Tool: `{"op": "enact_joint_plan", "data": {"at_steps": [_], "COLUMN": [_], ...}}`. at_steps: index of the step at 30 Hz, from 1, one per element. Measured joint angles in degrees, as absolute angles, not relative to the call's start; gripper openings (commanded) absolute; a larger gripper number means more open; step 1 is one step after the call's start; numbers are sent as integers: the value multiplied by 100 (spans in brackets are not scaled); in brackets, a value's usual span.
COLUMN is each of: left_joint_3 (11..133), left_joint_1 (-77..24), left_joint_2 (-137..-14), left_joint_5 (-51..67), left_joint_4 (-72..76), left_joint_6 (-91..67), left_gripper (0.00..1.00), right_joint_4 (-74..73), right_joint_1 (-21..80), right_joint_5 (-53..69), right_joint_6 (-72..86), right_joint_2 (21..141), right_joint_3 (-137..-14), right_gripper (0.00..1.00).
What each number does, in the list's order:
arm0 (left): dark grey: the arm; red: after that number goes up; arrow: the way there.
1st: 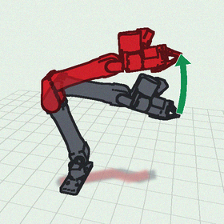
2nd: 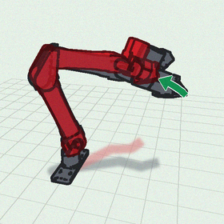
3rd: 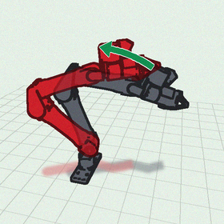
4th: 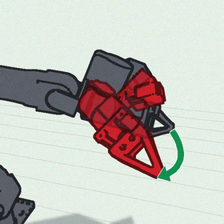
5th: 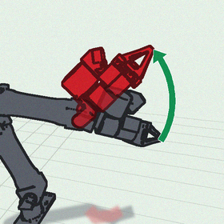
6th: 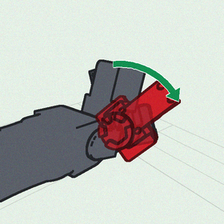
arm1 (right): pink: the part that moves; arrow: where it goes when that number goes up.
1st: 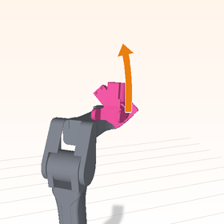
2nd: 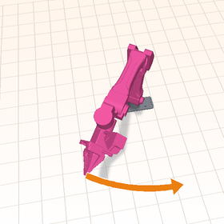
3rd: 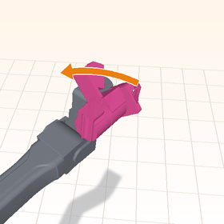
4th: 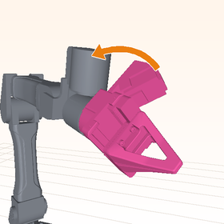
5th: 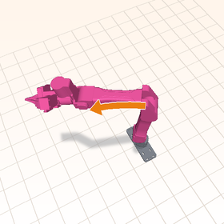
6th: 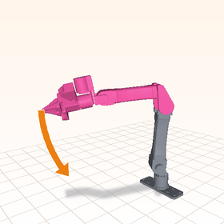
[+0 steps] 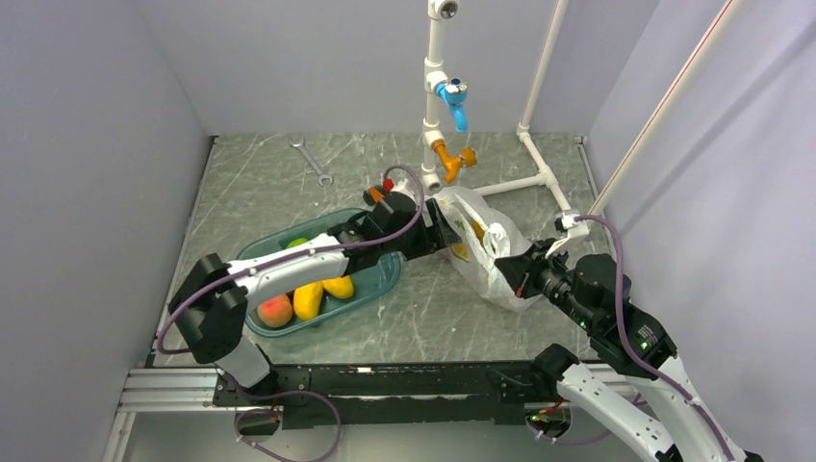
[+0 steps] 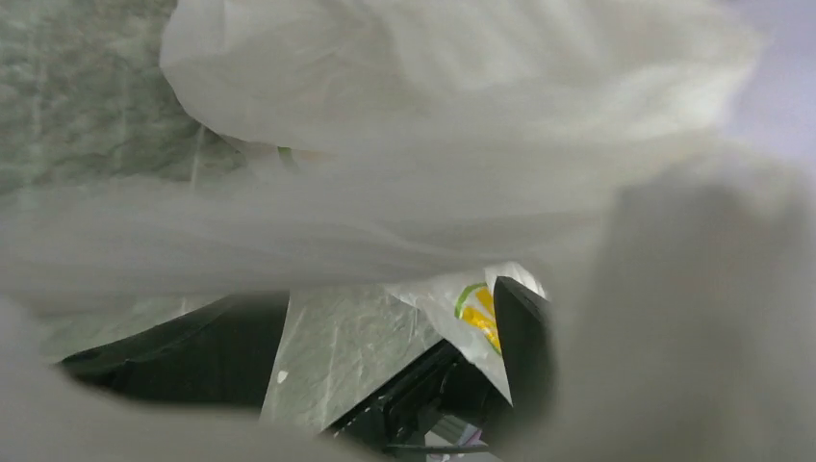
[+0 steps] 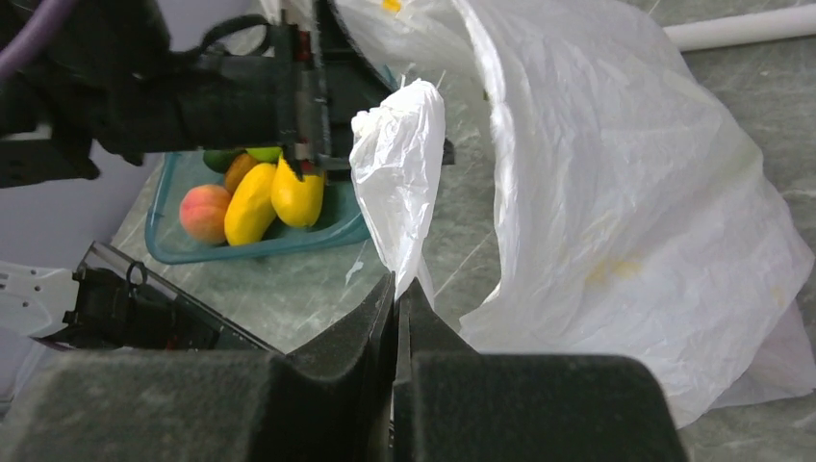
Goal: Take the fake fruits out of the plastic bag
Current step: Adjust the plastic bag at the center of the board.
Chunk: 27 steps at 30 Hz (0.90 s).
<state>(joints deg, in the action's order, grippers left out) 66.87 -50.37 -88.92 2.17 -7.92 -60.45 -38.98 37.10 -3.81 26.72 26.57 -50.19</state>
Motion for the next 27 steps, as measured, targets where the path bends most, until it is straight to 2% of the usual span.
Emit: {"op": "enact_joint_plan", "data": {"at_steps": [2,5,7,14,16,23,27], "left_joint_3": [6545,6530,6519,5502,5170,4941,4873], "left_joint_1": [-5166,-5345,-5406,-5682,-5863,-6814,-7220], "left_joint_2": [-9076,-9277,-9310,-8921,-8683,-8132,-8248], "left_joint_5": [143,-95,-266,-1103,-1448,-2711,-3291], "left_joint_4": [-440,-43,189,1140,1138,1162,1625], "left_joint_6": [-6202,-6281,-6372,-6692,-6722,-6993,-7271], "left_gripper": [85,73,71,89,98,99,95], "right_joint_4": [-3981,-4099,-4158,-4394,-4392,-4364,-4351], "right_joint_1": [3710,3708,3708,3708,3708,3708,3708], "right_joint_5": [-327,-150,-10,30,-5,-54,-40], "right_joint_6": [2683,2683,2683,2724,2727,2724,2722], "right_joint_2": [2663,2694,2742,2593,2528,2519,2587], "right_joint_3": [-5019,-5017,-5017,-5013,-5013,-5015,-5037], "right_gripper": [6,2,2,2,2,1,1]}}
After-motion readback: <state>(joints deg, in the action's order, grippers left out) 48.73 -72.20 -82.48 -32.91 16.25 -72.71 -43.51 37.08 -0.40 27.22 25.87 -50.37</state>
